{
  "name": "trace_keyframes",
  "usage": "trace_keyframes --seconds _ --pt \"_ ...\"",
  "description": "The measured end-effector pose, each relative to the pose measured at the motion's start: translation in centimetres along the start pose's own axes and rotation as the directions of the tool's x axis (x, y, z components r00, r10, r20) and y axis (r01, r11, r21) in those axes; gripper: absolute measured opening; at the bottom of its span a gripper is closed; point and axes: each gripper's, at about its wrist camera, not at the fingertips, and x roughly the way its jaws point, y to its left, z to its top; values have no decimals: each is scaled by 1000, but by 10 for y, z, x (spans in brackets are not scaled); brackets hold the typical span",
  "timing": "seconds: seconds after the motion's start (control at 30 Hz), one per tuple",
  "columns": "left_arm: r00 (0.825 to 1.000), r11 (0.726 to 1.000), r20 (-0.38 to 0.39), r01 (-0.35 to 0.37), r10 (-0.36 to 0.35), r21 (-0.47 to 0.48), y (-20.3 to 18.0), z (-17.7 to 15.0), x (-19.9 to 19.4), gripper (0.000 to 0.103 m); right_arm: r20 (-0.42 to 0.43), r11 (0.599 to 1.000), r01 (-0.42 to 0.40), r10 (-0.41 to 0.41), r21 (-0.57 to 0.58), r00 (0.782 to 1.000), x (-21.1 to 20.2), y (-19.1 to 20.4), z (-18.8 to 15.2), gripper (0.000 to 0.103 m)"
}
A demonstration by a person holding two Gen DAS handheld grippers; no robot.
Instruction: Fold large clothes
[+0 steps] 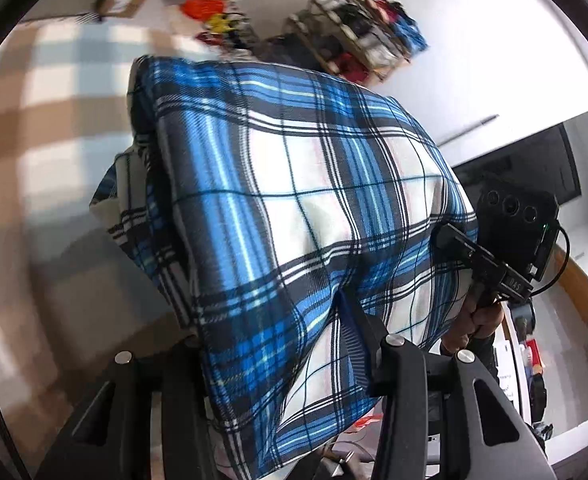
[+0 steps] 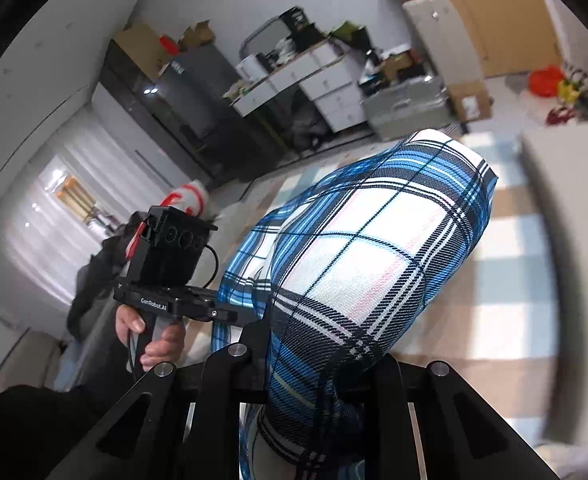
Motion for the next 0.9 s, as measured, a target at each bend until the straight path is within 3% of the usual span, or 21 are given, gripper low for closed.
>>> trace_keyframes --seconds 0.27,0.37,0.43,0.53,0.7,0.77,0.9 --pt "998 992 2 68 -69 103 -64 85 66 39 50 992 117 -115 -38 992 -102 -62 69 19" --pt "998 993 20 56 -59 106 -72 106 96 39 60 987 133 -128 -86 990 -132 -93 84 19" --pt "998 990 49 18 -25 141 -77 106 110 39 57 983 138 -133 -117 990 -143 -118 91 19" --pt "997 980 70 -40 27 193 -82 109 138 39 42 986 167 -166 -28 985 -156 -177 99 20" --pt "997 983 -26 -65 71 173 -65 108 202 39 -54 965 250 -247 77 968 -149 -267 85 22" --pt "995 981 -46 -75 85 178 -61 106 220 39 -123 949 292 -278 116 953 -134 -300 75 24" --pt "989 958 -23 -133 143 255 -65 93 227 39 -223 901 414 -380 128 898 -124 -347 63 31"
